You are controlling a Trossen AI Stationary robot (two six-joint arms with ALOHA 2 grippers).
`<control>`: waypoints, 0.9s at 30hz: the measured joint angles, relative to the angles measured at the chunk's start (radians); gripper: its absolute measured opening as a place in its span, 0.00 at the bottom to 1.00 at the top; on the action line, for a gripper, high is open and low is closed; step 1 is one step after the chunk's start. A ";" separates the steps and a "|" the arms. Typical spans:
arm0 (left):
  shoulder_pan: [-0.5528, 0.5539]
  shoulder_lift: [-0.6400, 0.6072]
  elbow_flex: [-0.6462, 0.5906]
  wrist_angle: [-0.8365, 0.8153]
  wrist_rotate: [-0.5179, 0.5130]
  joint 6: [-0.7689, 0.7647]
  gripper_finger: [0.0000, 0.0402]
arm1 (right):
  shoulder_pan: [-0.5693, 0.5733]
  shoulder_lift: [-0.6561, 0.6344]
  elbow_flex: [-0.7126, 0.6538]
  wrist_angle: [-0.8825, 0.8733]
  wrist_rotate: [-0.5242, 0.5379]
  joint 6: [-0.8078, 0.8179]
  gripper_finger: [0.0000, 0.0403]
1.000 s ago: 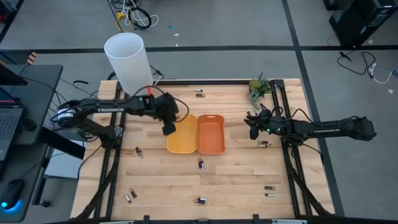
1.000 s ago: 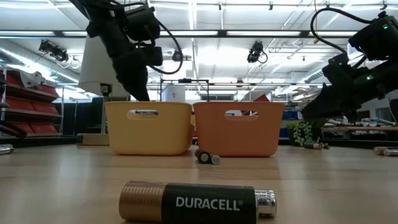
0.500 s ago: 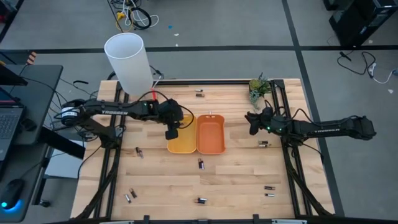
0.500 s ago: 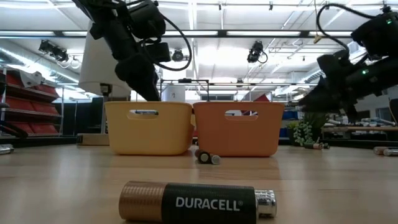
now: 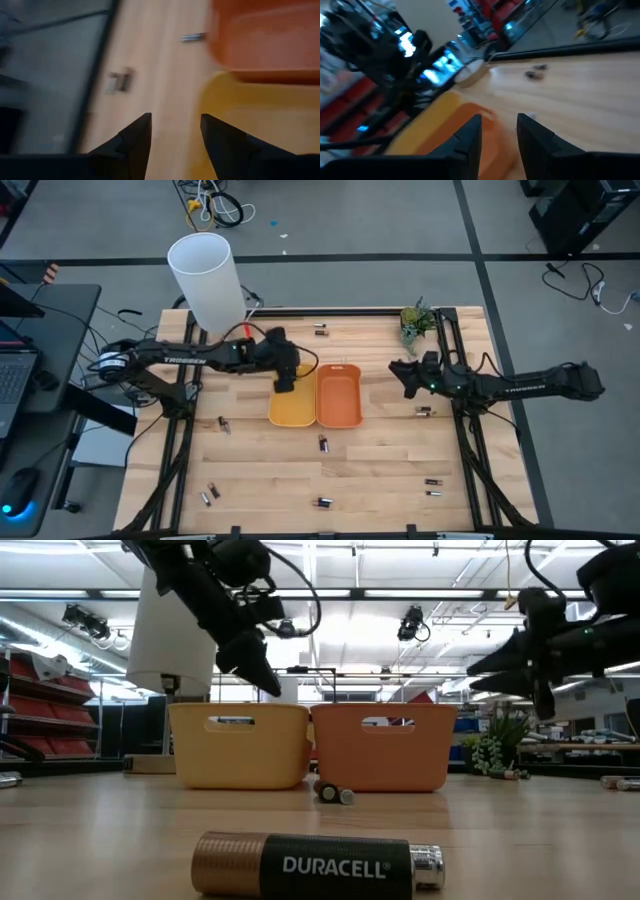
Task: Sort batteries
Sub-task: Put the top center silver battery into the orange bin
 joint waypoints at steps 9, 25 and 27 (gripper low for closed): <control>0.150 0.002 0.052 0.046 0.064 0.107 0.39 | 0.088 0.032 0.008 0.056 -0.024 0.016 0.26; 0.415 0.137 0.077 0.254 0.395 0.205 0.34 | -0.176 0.286 0.441 -0.215 -0.016 -0.507 0.17; 0.422 0.151 0.086 0.255 0.392 0.166 0.34 | -0.266 0.373 0.547 -0.290 -0.056 -0.567 0.16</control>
